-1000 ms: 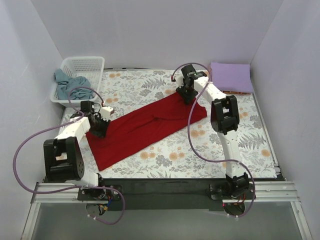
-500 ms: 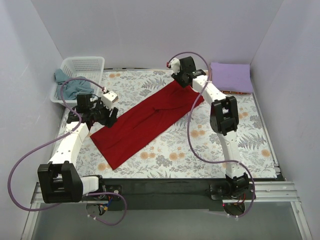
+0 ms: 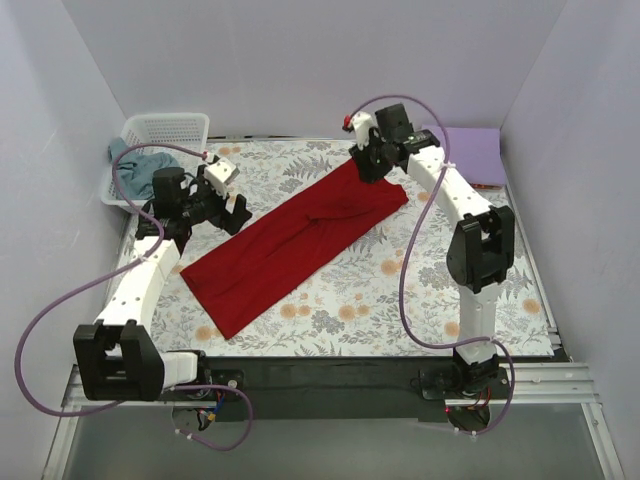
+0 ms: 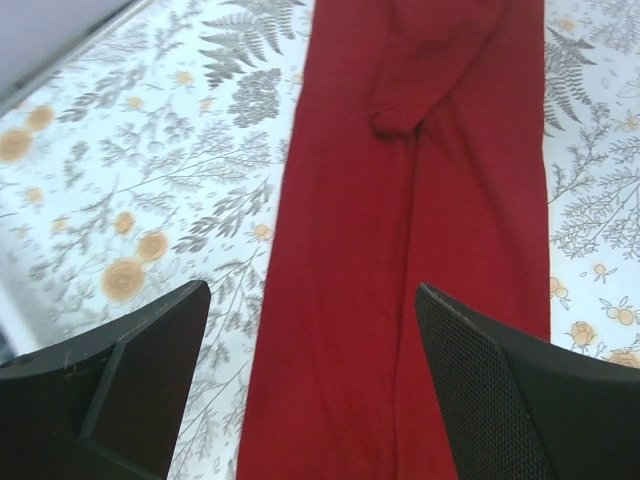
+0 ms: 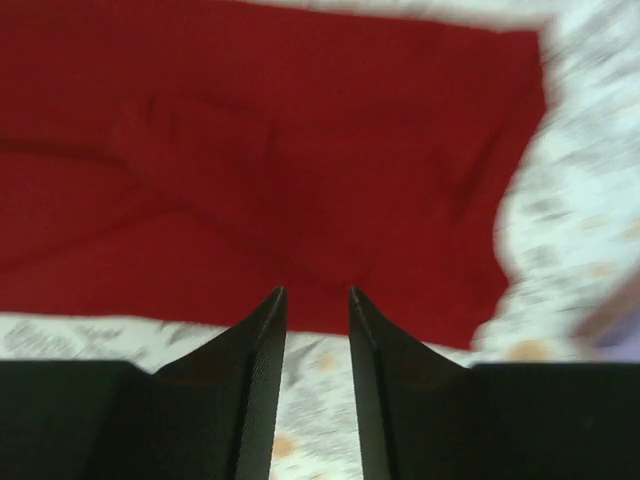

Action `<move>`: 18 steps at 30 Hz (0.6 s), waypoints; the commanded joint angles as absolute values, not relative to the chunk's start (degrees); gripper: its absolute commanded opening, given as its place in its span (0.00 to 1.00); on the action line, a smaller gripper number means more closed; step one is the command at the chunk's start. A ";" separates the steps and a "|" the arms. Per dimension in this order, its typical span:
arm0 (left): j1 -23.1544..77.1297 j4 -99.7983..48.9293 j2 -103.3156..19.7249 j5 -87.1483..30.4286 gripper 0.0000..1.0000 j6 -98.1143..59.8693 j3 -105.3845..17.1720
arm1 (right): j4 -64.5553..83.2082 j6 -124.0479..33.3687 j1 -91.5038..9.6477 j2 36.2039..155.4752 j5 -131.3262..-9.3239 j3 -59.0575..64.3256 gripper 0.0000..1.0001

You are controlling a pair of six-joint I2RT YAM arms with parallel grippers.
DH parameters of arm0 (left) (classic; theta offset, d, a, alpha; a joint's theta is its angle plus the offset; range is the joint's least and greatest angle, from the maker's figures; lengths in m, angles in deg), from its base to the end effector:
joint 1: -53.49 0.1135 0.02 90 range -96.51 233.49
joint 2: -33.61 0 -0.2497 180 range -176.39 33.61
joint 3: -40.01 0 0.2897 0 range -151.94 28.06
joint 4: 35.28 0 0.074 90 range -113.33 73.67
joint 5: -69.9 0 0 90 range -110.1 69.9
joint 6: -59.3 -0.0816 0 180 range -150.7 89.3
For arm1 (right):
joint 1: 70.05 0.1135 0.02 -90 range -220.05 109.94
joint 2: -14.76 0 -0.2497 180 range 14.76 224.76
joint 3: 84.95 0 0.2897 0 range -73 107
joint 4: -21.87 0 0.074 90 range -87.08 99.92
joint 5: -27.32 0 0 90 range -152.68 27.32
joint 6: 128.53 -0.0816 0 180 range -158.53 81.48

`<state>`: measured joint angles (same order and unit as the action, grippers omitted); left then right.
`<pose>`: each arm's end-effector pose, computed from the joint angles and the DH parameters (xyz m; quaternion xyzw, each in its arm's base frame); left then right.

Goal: Fold and stack the t-shirts
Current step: Fold the tshirt

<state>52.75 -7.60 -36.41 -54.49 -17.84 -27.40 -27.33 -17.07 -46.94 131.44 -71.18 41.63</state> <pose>0.3455 -0.0506 0.2637 0.0589 0.8394 -0.3109 0.4419 0.4894 0.2220 0.2884 -0.3711 0.8219 0.0731 0.4260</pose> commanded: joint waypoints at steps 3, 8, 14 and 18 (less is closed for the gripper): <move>50.41 -0.57 -42.32 -54.30 0.84 -17.61 -33.54 | -38.24 -27.17 -45.89 135.08 -79.65 31.07 0.22; 49.53 -0.74 -43.03 -51.58 0.85 -17.17 -32.76 | -37.10 -29.38 -45.89 139.99 -73.24 33.95 0.01; 48.57 -0.83 -43.21 -47.35 0.86 -18.13 -29.69 | -34.29 -30.00 -46.15 147.45 -66.21 39.14 0.01; 48.65 -0.39 -43.65 -45.50 0.86 -18.92 -27.40 | -31.31 -26.67 -46.94 153.96 -58.75 43.88 0.01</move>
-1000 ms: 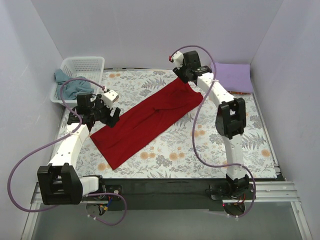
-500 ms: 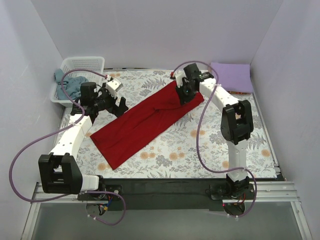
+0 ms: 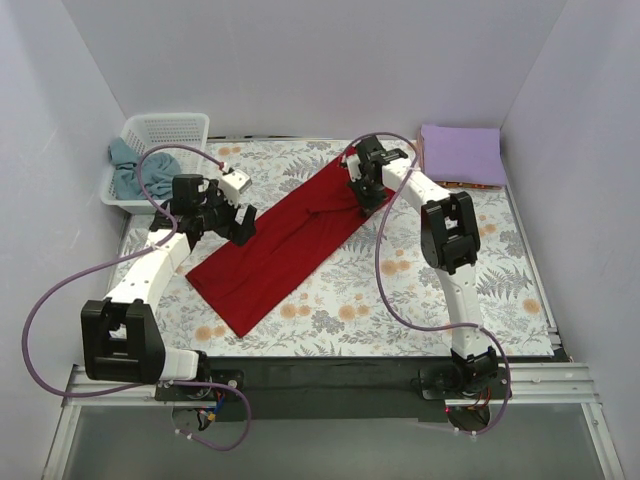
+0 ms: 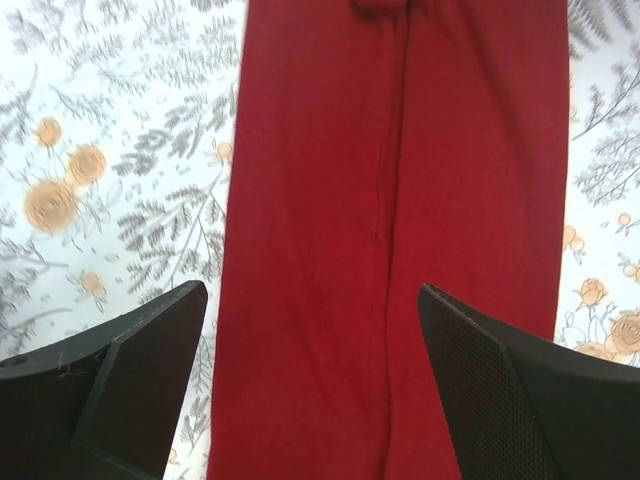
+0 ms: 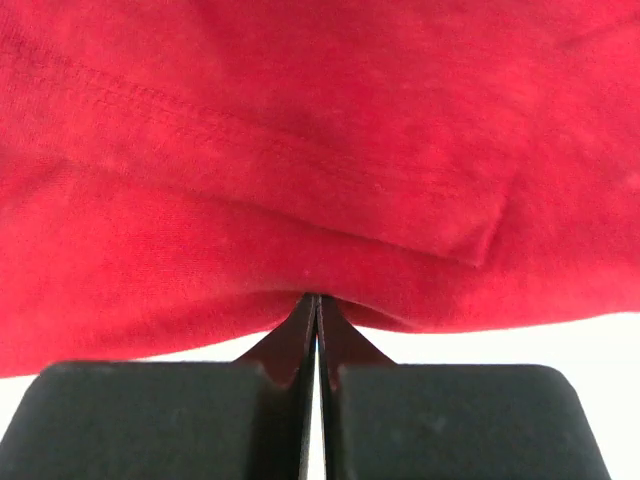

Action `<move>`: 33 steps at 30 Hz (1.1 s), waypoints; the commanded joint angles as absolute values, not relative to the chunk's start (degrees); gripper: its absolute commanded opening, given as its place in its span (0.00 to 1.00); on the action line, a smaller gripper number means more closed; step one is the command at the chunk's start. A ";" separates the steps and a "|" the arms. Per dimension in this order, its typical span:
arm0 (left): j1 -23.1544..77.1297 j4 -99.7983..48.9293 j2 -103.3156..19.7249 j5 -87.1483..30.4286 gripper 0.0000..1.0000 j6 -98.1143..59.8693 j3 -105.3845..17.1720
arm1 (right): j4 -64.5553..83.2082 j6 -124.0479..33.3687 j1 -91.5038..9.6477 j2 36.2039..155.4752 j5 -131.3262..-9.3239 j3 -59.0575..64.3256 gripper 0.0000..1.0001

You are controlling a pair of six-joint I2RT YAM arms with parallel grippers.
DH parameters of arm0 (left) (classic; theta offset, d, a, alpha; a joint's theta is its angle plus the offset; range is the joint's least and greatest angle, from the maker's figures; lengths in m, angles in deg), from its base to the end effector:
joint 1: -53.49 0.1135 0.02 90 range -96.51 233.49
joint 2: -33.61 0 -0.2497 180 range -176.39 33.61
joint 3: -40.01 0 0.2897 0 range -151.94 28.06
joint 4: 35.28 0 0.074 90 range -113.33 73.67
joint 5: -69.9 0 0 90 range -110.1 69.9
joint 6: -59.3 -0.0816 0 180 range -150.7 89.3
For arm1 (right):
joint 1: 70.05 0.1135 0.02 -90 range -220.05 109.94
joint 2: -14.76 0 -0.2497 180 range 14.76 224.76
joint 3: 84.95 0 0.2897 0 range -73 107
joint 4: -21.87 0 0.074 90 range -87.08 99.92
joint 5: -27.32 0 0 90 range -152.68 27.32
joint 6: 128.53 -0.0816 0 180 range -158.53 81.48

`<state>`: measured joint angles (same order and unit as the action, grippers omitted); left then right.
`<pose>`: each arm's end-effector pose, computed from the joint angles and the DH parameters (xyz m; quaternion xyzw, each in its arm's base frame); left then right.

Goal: Fold and stack the t-shirts
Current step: Fold the tshirt

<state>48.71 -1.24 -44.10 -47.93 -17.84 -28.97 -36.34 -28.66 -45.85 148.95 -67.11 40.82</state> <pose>0.3561 -0.0680 0.2143 0.0334 0.8939 -0.2774 0.3504 0.4920 0.2280 0.1075 -0.2942 0.9333 0.0628 0.1961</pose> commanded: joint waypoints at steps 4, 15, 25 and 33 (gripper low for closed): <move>48.22 -0.04 -43.73 -47.95 0.86 -20.77 -25.20 | -28.49 -21.41 -48.34 162.92 -52.24 57.72 0.01; 30.74 2.78 -50.66 -38.91 0.47 -27.37 -23.70 | -7.92 -11.45 -48.43 156.45 -43.25 50.24 0.01; 19.31 1.80 -65.33 -29.51 0.29 -26.66 -27.40 | -14.76 -11.54 -48.78 140.89 -48.97 41.70 0.24; 5.36 7.78 -69.05 -29.06 0.18 -21.49 -27.22 | -26.37 -15.84 -52.82 131.92 -60.38 39.15 0.42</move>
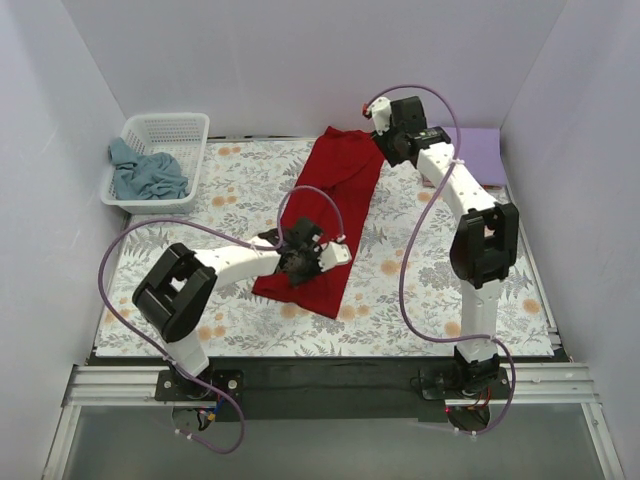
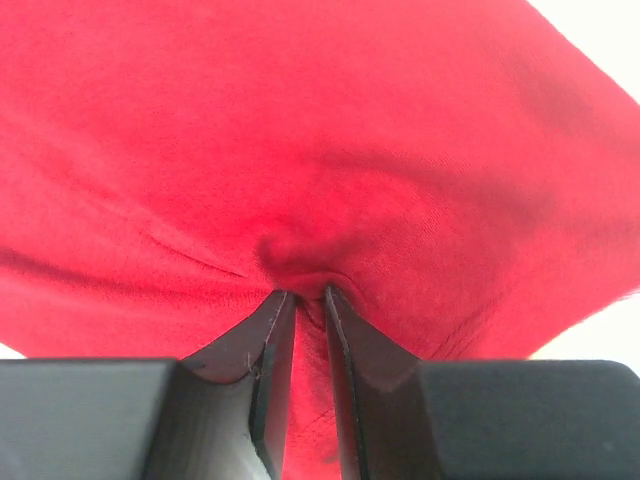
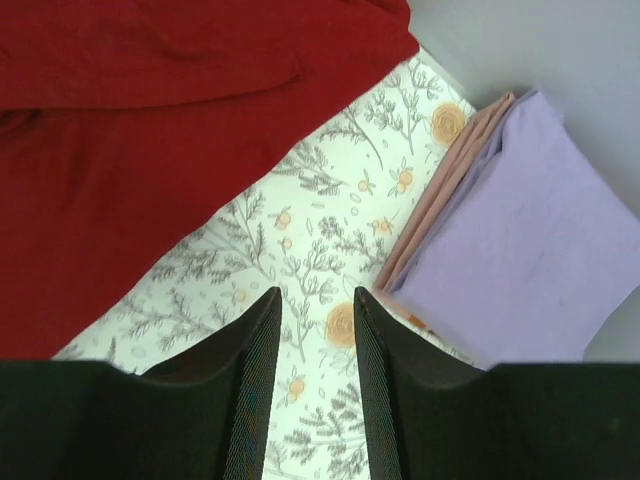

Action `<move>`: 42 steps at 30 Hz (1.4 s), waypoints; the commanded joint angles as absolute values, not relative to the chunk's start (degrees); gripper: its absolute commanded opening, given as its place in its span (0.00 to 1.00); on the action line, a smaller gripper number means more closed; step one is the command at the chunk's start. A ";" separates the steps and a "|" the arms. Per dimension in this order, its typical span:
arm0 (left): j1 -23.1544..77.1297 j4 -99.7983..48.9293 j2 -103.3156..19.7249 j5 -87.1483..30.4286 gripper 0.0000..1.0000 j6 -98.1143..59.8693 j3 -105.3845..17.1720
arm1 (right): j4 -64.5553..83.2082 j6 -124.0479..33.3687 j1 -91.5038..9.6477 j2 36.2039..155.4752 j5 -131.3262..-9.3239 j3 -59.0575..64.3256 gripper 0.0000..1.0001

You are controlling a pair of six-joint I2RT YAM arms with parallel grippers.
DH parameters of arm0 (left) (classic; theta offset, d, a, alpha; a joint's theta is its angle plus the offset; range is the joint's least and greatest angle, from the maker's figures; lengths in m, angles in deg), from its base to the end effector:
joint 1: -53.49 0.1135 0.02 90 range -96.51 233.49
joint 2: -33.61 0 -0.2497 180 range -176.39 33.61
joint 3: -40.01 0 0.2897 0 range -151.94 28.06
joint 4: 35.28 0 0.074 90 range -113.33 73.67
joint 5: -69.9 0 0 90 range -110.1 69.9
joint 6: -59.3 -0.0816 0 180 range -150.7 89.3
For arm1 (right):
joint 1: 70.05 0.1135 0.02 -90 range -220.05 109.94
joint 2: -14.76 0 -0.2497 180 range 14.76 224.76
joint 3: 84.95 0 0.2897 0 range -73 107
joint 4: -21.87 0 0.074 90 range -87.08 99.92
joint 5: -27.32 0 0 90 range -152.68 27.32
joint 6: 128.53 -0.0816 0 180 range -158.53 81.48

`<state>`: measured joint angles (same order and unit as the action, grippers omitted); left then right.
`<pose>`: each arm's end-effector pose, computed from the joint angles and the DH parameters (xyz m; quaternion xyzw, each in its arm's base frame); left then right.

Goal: Fold and stack the t-shirts
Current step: Fold the tshirt

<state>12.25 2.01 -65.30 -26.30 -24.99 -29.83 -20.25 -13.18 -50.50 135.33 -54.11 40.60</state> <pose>0.2755 -0.2532 0.0773 0.3088 0.9274 -0.1300 0.1665 0.5308 0.1756 0.2602 -0.3103 0.8380 -0.0893 0.4399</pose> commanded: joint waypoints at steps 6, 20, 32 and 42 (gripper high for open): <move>-5.39 10.68 -70.80 -34.33 0.21 -11.73 -34.15 | -31.82 -16.56 -55.55 126.04 -67.86 30.57 0.41; 13.31 8.13 -44.48 -56.91 0.54 -15.56 -29.61 | -37.10 -6.99 -53.98 107.86 -94.59 5.07 0.49; 13.42 4.28 -23.34 -63.62 0.62 -46.61 -2.44 | -24.90 11.05 -30.70 75.06 -82.32 -33.25 0.50; 7.26 -5.84 -30.72 -58.51 0.61 -49.68 1.87 | -22.77 13.24 -18.48 75.75 -79.65 -38.72 0.51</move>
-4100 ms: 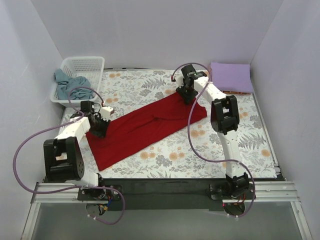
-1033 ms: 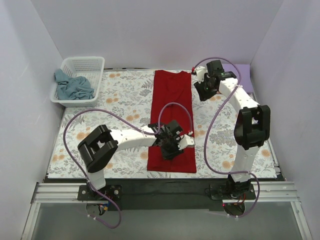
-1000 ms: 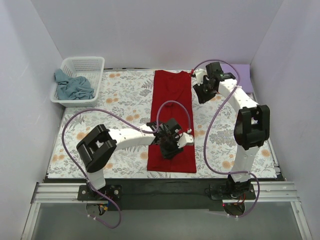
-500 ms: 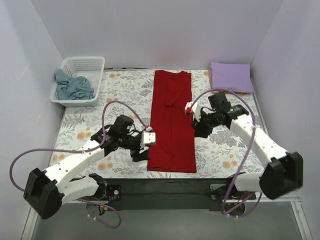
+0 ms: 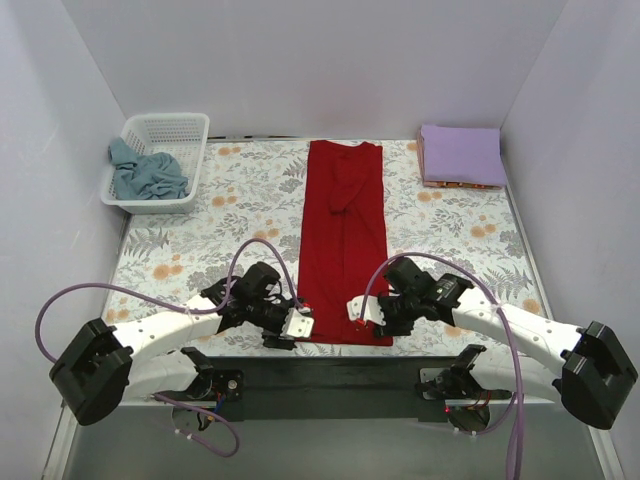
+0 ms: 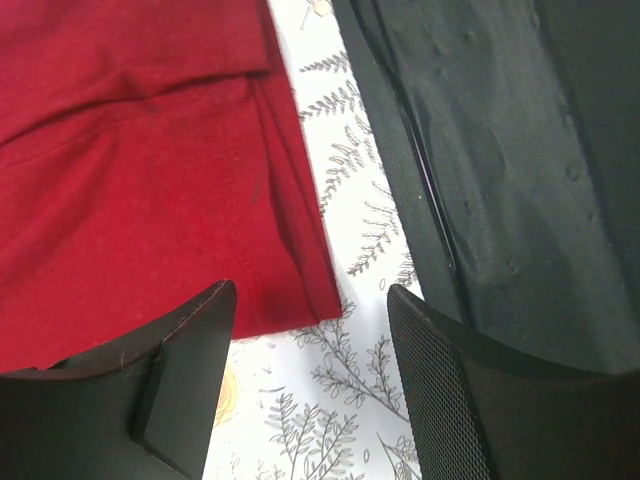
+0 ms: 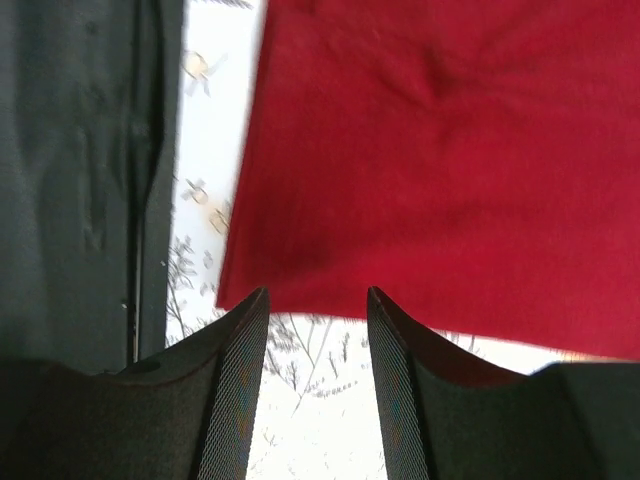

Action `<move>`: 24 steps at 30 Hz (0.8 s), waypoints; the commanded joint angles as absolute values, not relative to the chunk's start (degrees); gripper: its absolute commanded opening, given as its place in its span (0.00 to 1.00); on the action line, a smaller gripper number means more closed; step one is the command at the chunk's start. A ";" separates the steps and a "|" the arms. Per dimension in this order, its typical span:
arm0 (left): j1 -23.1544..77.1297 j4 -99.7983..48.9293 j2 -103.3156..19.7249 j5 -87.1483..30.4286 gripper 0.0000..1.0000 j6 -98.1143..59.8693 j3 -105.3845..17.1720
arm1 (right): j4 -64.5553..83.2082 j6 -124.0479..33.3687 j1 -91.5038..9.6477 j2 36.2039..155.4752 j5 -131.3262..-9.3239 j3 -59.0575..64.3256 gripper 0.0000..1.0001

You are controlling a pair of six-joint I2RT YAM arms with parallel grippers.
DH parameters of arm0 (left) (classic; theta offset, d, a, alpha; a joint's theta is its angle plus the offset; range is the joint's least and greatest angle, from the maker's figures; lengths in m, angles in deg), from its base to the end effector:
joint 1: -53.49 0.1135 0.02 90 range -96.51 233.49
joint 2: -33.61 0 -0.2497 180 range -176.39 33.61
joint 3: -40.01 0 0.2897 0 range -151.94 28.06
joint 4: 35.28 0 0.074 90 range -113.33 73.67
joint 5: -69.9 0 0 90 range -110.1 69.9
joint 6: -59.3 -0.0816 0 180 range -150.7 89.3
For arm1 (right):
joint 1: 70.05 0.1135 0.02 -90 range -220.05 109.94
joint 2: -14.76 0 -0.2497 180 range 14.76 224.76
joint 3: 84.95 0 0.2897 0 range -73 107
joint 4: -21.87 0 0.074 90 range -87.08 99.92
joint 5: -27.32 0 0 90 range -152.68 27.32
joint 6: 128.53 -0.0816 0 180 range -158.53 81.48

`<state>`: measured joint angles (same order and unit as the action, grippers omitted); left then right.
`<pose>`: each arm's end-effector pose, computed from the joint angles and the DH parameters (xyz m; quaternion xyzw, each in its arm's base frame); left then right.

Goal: Fold and stack the t-shirts
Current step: Fold the tshirt

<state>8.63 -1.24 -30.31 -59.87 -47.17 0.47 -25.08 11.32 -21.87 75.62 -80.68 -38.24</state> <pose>0.1373 -0.2103 0.1017 0.5411 0.7312 -0.3801 0.1678 0.1496 0.2051 0.1280 -0.7476 0.5978 0.1479 0.2486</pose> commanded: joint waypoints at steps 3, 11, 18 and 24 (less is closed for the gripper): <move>6.91 -7.07 -31.78 -57.80 0.60 -49.34 2.57 | -23.04 13.24 -14.88 76.19 -78.95 -39.25 0.53; 6.38 -11.11 -32.48 -55.61 0.57 -48.28 4.42 | -23.04 14.29 -11.08 75.93 -77.63 -42.15 0.57; 5.32 -11.47 -33.54 -55.17 0.52 -47.58 5.39 | -20.58 15.18 -10.38 79.27 -77.28 -44.26 0.55; 4.18 -12.35 -36.43 -54.55 0.38 -48.54 5.48 | -14.36 13.42 -10.38 82.78 -72.27 -47.77 0.31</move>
<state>4.84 -12.11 -34.62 -55.34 -47.50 4.99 -18.09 13.83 -10.77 79.71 -77.36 -43.68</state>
